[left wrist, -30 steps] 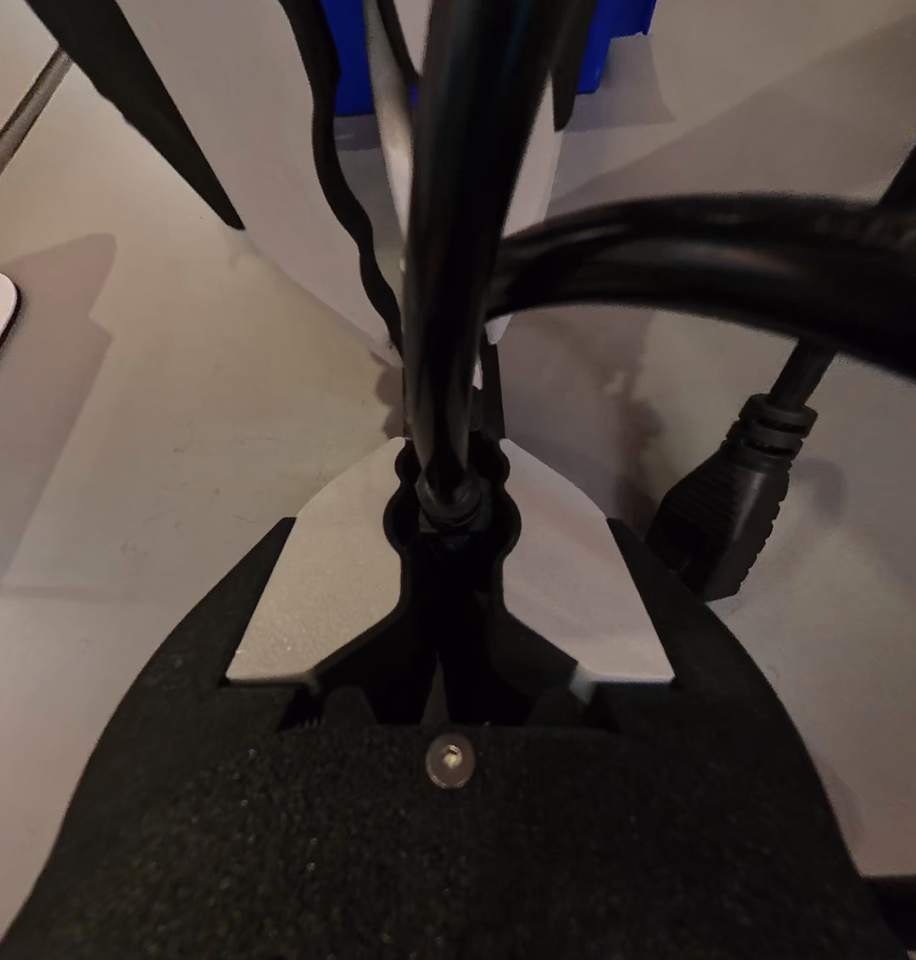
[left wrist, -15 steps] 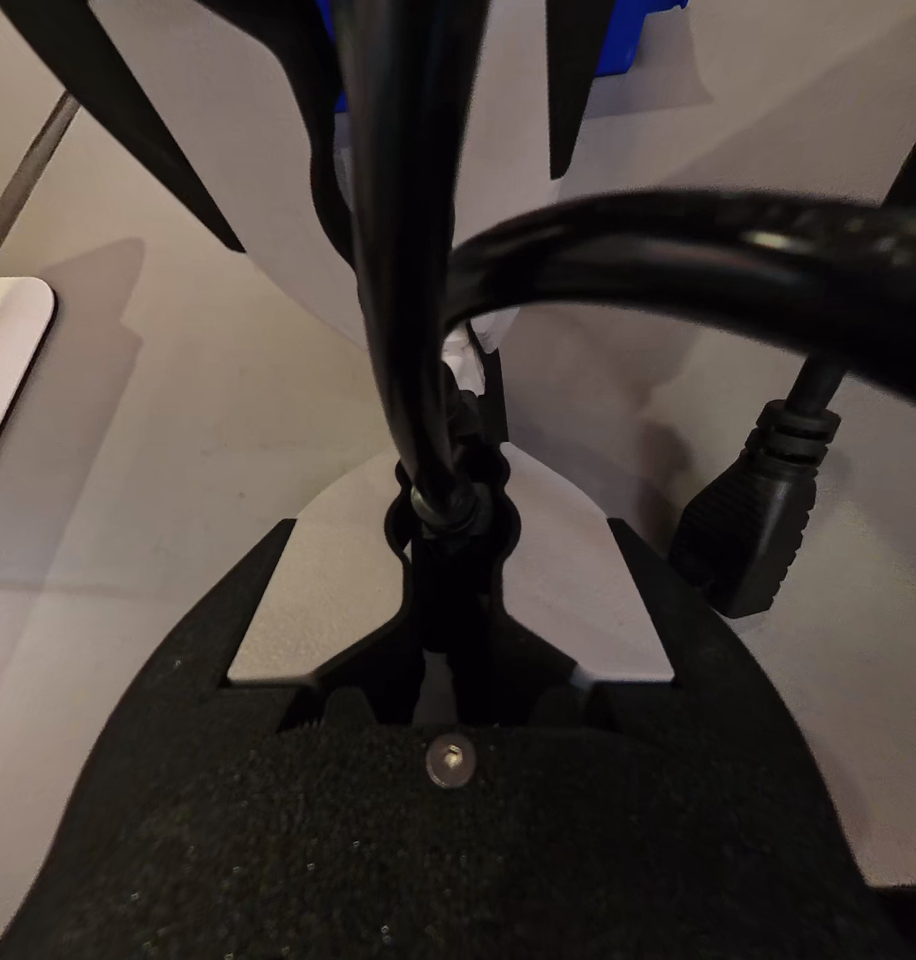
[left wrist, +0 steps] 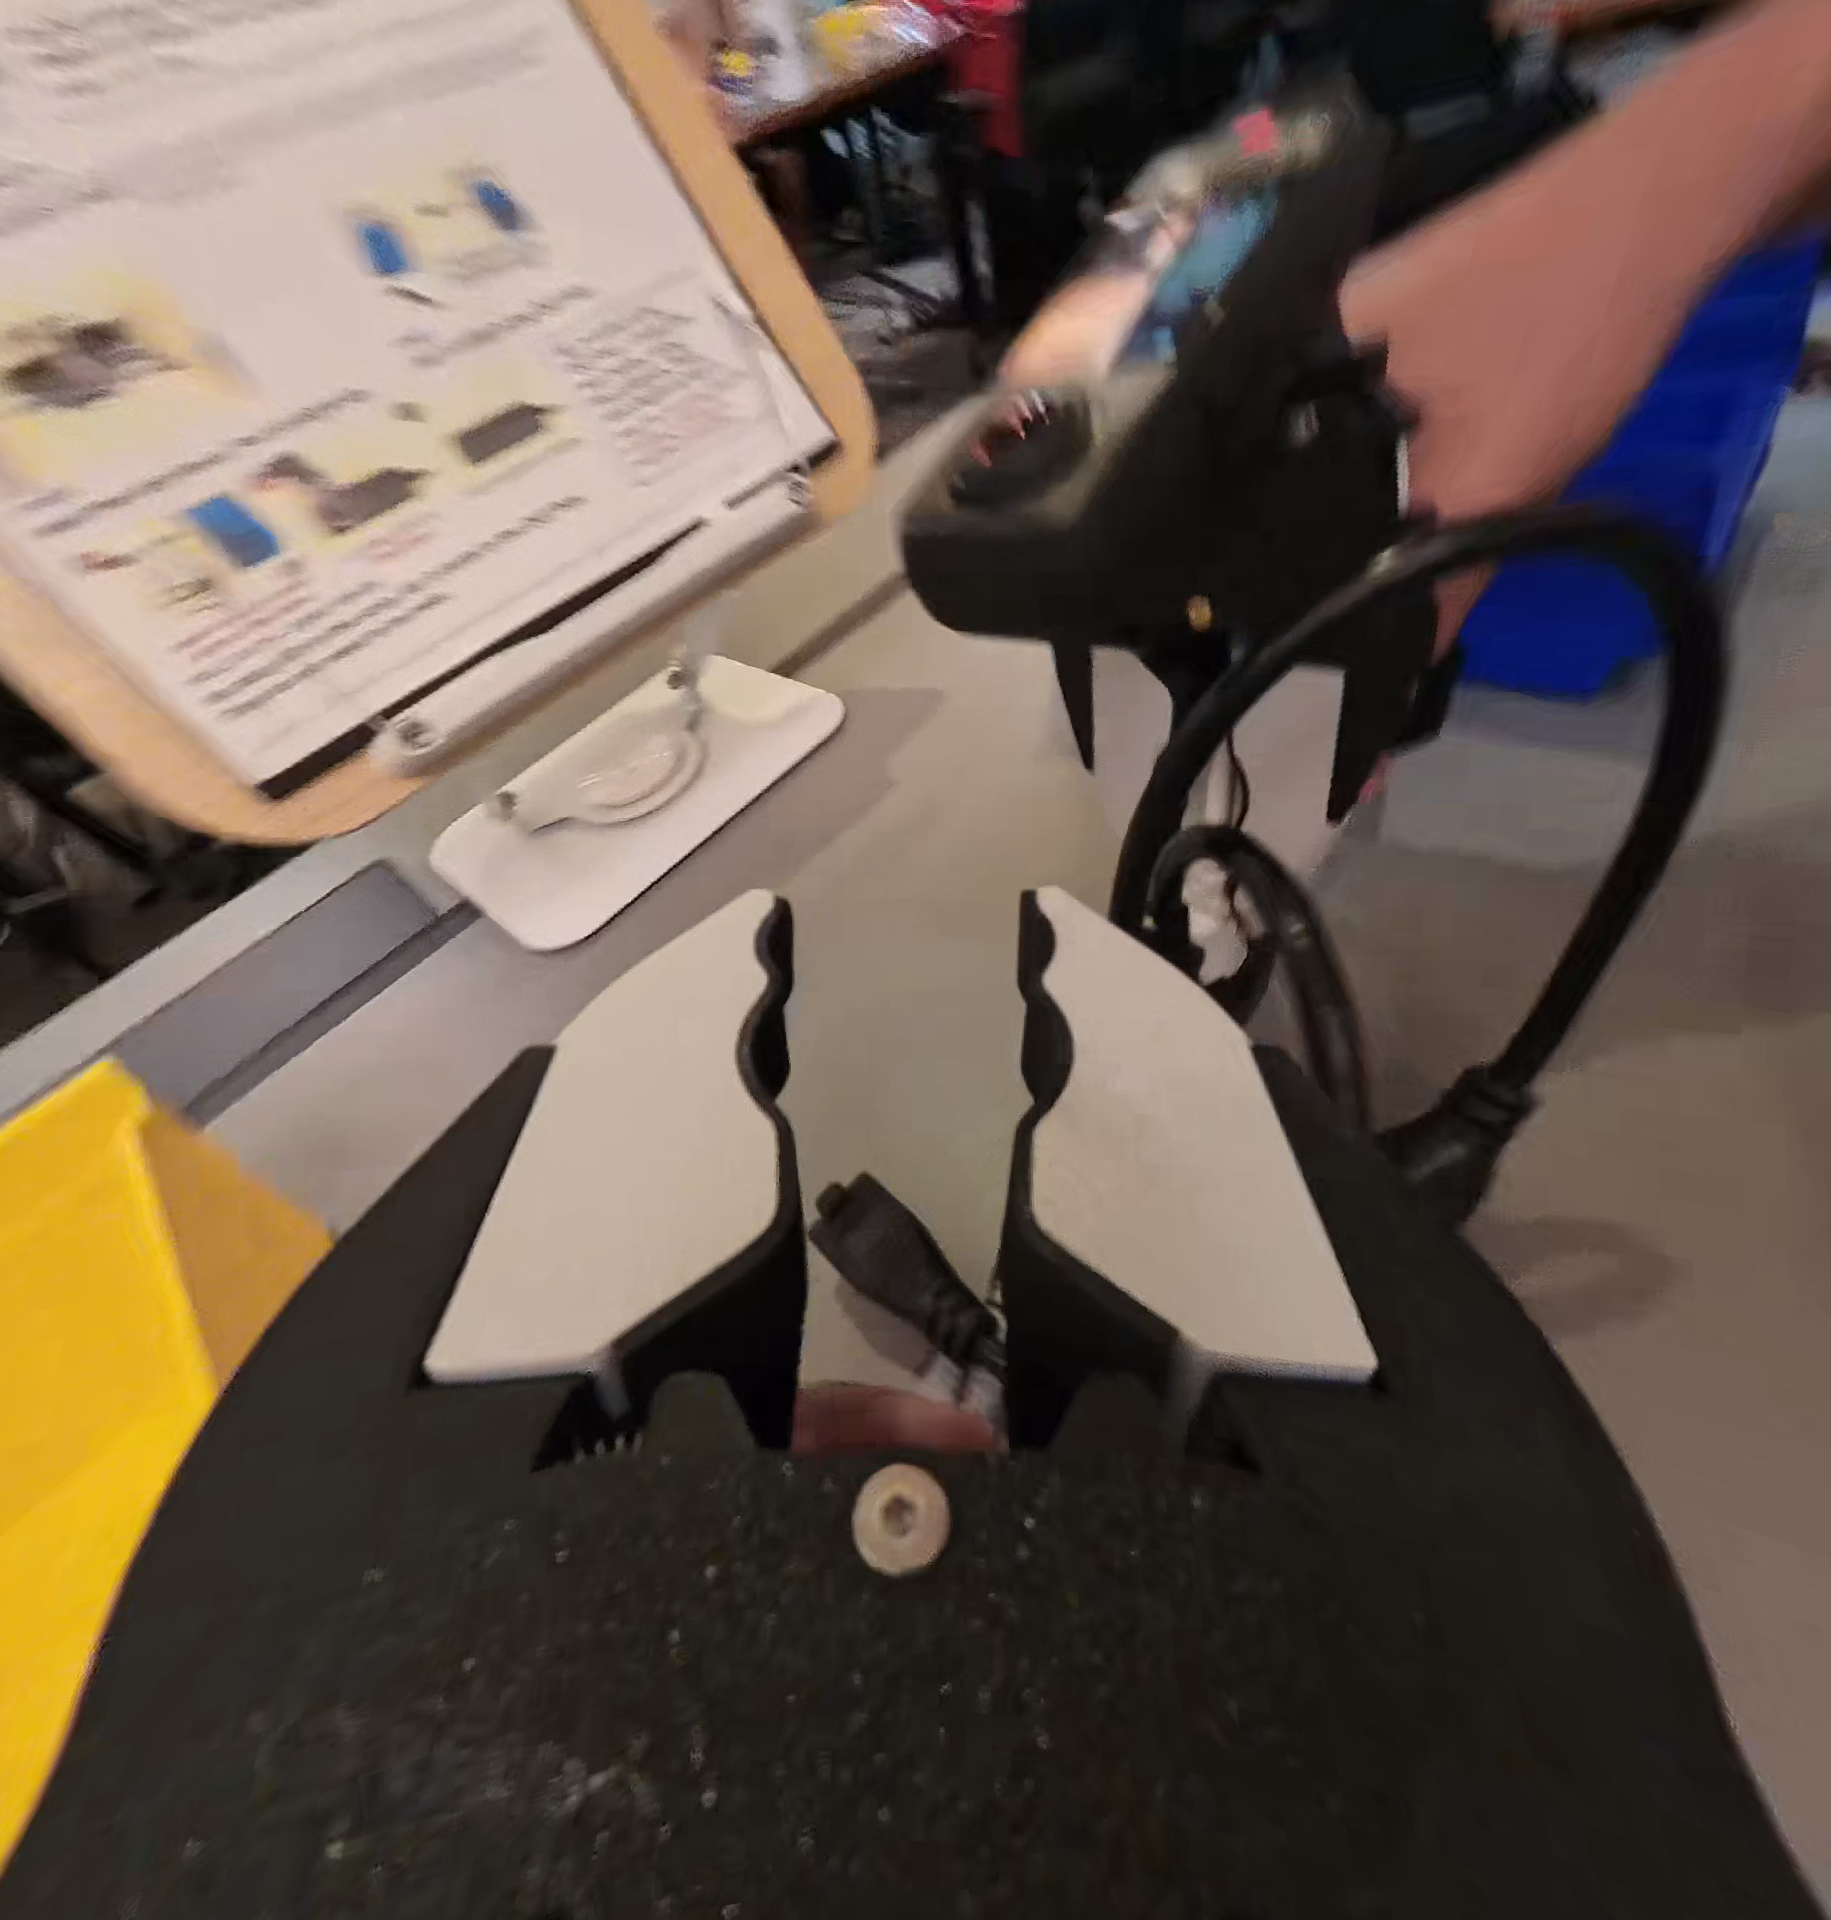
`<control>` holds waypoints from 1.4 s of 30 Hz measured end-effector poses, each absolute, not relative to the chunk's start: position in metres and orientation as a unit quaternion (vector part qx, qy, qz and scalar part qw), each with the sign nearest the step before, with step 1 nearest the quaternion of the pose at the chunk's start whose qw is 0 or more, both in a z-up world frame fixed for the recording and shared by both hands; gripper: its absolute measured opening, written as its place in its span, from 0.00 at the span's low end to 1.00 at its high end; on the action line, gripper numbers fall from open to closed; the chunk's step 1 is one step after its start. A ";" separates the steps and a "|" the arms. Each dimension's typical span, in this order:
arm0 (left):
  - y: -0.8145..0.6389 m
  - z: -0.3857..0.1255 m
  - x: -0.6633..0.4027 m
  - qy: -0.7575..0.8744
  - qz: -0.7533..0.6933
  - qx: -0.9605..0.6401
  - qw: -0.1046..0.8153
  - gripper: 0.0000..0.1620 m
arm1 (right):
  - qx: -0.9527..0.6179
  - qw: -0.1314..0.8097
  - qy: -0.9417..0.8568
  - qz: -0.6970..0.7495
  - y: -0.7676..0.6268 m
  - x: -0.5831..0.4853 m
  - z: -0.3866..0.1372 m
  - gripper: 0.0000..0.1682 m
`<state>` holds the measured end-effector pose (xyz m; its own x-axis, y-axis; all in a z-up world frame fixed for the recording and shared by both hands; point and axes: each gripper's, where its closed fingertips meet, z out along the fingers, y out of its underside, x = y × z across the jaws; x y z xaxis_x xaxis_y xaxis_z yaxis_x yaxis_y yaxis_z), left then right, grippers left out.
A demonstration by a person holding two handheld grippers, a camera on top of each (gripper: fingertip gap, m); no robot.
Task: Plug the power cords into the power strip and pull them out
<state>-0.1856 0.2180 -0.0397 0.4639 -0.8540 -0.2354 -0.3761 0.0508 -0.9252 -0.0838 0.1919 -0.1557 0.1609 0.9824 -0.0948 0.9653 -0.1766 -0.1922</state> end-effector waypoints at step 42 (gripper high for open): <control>0.213 -0.167 -0.149 0.331 -0.121 -0.815 0.460 0.17 | -0.750 0.085 -0.652 0.079 0.193 -0.097 -0.160 0.17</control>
